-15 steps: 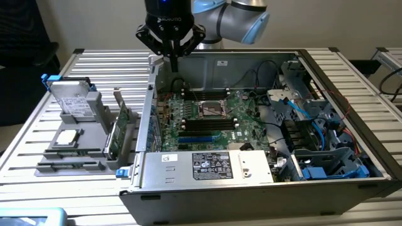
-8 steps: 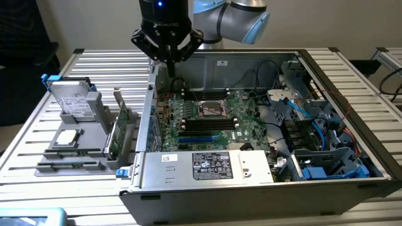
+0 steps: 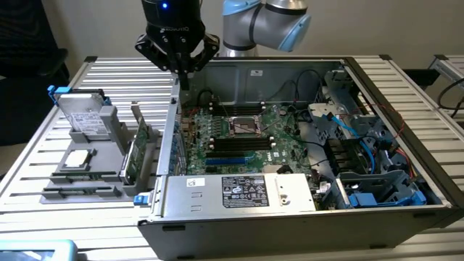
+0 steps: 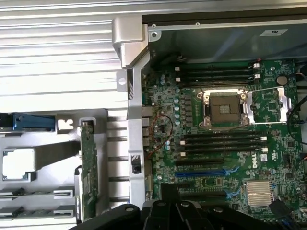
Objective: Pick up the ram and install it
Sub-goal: 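Reach for the ram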
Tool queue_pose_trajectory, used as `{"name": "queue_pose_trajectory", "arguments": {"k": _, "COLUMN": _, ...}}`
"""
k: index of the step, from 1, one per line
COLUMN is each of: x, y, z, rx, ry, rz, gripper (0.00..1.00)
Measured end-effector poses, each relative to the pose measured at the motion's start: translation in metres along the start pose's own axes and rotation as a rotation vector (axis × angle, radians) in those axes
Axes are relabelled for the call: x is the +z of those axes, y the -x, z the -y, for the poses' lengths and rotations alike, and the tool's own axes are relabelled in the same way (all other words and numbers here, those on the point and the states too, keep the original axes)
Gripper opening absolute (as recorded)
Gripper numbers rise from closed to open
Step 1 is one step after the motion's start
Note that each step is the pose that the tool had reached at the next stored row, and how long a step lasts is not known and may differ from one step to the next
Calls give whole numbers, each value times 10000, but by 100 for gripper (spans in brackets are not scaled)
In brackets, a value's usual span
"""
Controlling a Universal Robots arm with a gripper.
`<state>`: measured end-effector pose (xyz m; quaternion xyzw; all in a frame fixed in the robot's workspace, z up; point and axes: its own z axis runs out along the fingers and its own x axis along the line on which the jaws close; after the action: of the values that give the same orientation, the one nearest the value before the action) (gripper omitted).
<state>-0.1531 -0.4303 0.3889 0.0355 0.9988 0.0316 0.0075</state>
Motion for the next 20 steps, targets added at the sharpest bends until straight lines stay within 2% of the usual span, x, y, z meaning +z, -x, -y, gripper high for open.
{"name": "queue_pose_trajectory", "arguments": {"k": 10, "x": -7, "y": -380, "z": 39, "rx": 3, "ry": 165, "rz": -12, "gripper": 11}}
{"name": "queue_pose_trajectory", "arguments": {"k": 20, "x": -12, "y": -760, "z": 85, "rx": 4, "ry": 242, "rz": -17, "gripper": 11}}
